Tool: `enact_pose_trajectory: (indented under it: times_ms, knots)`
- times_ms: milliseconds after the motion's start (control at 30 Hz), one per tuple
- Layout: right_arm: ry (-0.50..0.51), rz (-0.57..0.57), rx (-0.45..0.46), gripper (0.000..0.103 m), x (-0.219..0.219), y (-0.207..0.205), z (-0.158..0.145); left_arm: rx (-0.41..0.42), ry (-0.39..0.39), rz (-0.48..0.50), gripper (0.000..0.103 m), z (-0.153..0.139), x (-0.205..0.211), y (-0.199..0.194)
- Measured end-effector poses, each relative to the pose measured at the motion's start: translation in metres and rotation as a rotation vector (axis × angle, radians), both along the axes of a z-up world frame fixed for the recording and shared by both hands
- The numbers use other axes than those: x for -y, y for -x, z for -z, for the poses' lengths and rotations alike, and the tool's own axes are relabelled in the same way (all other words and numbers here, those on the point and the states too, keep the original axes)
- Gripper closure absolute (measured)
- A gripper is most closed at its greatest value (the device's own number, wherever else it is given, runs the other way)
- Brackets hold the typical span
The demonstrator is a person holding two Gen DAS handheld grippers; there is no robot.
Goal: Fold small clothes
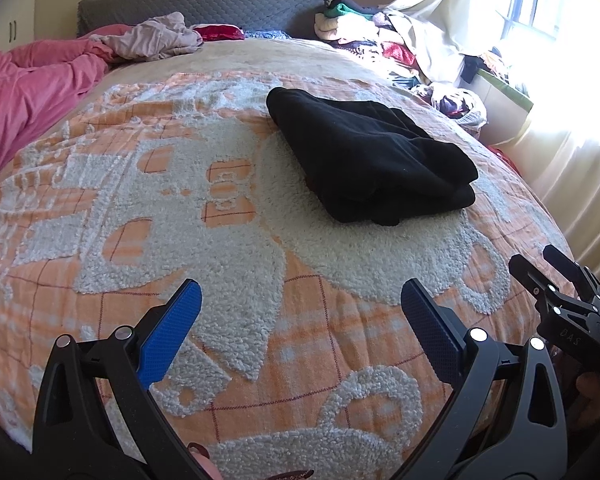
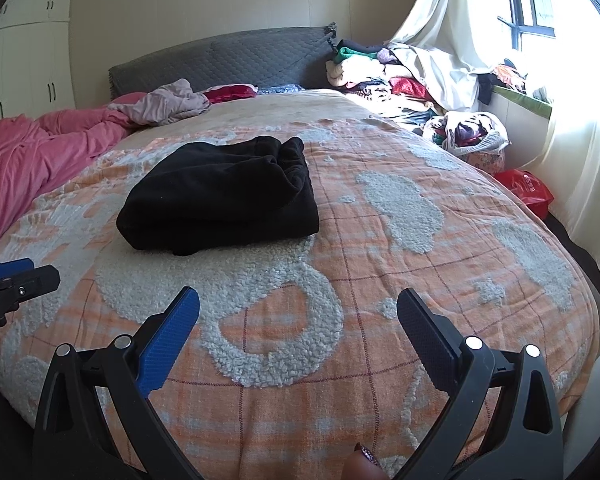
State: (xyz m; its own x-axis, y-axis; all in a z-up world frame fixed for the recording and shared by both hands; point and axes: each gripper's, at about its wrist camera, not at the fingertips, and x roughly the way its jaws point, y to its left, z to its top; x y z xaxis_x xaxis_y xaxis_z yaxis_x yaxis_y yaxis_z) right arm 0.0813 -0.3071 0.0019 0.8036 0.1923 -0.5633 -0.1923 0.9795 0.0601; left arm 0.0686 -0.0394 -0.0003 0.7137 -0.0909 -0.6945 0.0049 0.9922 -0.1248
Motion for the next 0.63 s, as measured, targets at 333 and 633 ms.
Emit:
enact_pose_trajectory:
  times_ms: [333, 633]
  knots:
    - [-0.064, 0.187, 0.052, 0.005, 0.053, 0.008, -0.032, 0.004, 0.022, -0.091, 0.009, -0.003, -0.046, 0.005]
    - [-0.020, 0.897, 0.033, 0.005, 0.282, 0.057, -0.035, -0.081, -0.043, -0.509, 0.009, -0.015, -0.261, 0.000]
